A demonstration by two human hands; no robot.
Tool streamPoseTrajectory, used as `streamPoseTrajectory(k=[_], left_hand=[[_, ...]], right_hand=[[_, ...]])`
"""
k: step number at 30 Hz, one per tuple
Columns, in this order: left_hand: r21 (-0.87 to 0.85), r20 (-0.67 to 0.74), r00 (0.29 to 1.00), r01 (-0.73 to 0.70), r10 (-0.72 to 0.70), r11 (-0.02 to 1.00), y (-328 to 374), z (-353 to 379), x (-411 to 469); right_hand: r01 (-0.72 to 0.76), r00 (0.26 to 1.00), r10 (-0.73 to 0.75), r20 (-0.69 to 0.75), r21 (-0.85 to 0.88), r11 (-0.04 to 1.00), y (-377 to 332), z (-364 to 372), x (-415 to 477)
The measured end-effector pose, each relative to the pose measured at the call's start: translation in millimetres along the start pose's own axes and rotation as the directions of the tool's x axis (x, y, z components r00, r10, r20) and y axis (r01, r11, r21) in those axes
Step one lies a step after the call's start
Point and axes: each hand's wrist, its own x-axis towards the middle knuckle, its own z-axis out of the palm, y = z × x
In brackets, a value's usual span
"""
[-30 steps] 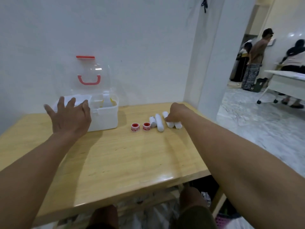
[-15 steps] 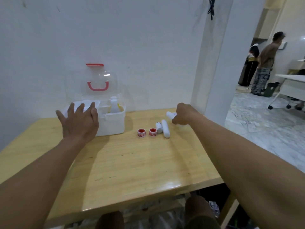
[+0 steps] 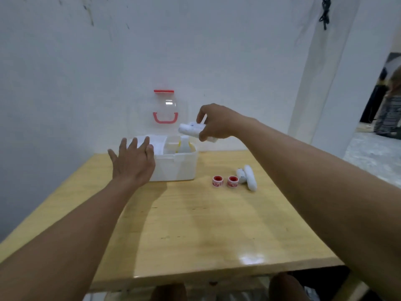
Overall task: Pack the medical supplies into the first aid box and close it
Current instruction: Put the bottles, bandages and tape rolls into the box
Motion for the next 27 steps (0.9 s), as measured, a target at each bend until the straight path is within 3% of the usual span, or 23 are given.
streamPoseTrajectory(k=[5, 10, 27], left_hand=[[0.005, 0.029, 1.000, 0.002, -0.002, 1.000, -1, -1, 1], [-0.018, 0.015, 1.000, 0.005, -0.005, 1.000, 1, 0, 1], [-0.064, -0.004, 1.000, 0.015, -0.016, 0.998, 1, 3, 0]], right_hand=[[0.142, 0.990, -0.135, 0.045, -0.213, 0.967, -27, 17, 12], [0.265, 0.962, -0.267, 0.064, -0.467, 0.844, -41, 33, 13], [0.346, 0.938, -0.328, 0.108, -0.307, 0.887, -40, 56, 21]])
